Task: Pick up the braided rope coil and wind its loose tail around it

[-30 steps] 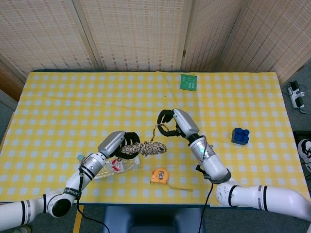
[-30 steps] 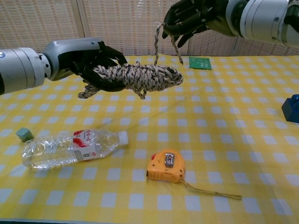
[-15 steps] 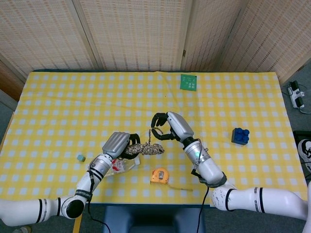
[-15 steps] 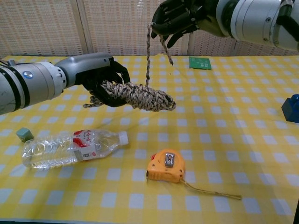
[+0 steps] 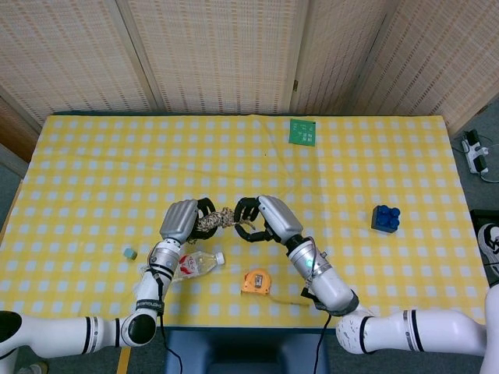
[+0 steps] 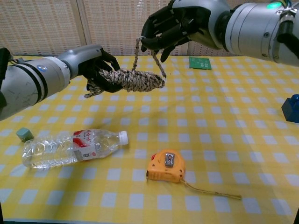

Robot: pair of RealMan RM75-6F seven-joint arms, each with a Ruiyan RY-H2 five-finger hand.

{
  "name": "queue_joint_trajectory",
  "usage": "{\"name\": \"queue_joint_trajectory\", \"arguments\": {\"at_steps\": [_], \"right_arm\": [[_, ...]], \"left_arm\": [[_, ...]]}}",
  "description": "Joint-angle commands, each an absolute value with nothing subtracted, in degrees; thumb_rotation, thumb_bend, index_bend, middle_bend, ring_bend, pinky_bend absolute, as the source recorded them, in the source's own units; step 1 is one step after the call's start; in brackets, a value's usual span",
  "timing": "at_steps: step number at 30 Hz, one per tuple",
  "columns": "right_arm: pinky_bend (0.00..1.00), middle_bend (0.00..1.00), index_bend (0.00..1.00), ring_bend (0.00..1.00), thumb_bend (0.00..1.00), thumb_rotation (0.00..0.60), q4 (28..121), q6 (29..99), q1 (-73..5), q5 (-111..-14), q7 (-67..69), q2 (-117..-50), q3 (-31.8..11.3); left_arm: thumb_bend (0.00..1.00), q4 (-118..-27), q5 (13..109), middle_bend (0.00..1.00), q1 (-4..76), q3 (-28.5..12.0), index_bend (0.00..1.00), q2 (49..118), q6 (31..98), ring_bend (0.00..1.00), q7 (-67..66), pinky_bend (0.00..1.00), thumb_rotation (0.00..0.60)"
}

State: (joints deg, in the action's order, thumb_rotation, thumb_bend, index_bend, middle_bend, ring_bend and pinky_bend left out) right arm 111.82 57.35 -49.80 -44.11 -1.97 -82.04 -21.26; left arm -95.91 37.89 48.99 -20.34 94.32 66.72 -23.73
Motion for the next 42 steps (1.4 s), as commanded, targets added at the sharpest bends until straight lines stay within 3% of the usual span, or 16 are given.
{"name": "queue_joint_trajectory", "arguments": {"at_steps": [1, 7, 15, 18, 23, 29, 35, 42], "right_arm": [[0.46, 0.5, 0.68, 0.45, 0.57, 0.6, 112.12, 56.73, -49.32, -44.64, -1.34, -81.77, -20.66], [0.47, 0.5, 0.68, 0.45, 0.57, 0.6, 111.11, 56.88, -48.4, -47.01, -0.7, -82.23, -19.4], [0.47, 0.49, 0.67, 0.45, 0.57, 0.6, 108.8, 57.33, -46.84, -51.13, 1.85, -83.8, -18.47], [0.47, 0.46, 0.58, 0.44, 0.57, 0.6, 108.1, 56.62, -46.33, -53.48, 3.73, -83.94, -18.39], [0.45, 0.35, 0.28, 0.35, 0.57, 0.6, 107.35, 53.88, -45.47, -57.43, 7.17, -82.34, -17.79], [0.32, 0.17, 0.04, 0.22, 0.55, 0.6, 107.47, 52.02, -43.91, -61.12, 10.38, -79.46, -16.86], [0.19, 0.04, 0.0, 0.09, 0.55, 0.6, 106.85, 53.3, -41.36, -66.46, 8.79, -75.56, -13.74], [0.17, 0.03, 0.0, 0.08, 0.55, 0.6, 105.13, 62.05, -34.92, -73.14, 0.92, -70.86, -8.1]], "left_arm": [[0.74, -96.65, 35.64, 0.68, 47.25, -23.74, 0.67, 93.73, 65.69, 0.69, -18.08, 0.75, 0.6], [0.74, -100.79, 35.53, 0.68, 44.06, -27.85, 0.66, 90.64, 63.39, 0.69, -8.64, 0.75, 0.6], [0.74, -106.62, 38.92, 0.68, 40.42, -30.24, 0.66, 86.14, 60.1, 0.69, 1.03, 0.75, 0.6], [0.74, -108.5, 40.3, 0.68, 39.51, -30.34, 0.66, 84.31, 58.63, 0.69, 3.38, 0.75, 0.6], [0.74, -109.82, 42.7, 0.68, 38.64, -30.29, 0.66, 82.62, 57.3, 0.68, 6.6, 0.75, 0.6], [0.74, -110.08, 43.7, 0.68, 38.1, -30.18, 0.66, 80.8, 55.29, 0.68, 10.12, 0.75, 0.6], [0.74, -110.07, 45.17, 0.68, 37.63, -29.7, 0.66, 79.27, 54.15, 0.68, 12.65, 0.75, 0.6], [0.74, -109.5, 47.68, 0.68, 36.76, -28.51, 0.66, 77.58, 53.97, 0.68, 14.54, 0.75, 0.6]]}}
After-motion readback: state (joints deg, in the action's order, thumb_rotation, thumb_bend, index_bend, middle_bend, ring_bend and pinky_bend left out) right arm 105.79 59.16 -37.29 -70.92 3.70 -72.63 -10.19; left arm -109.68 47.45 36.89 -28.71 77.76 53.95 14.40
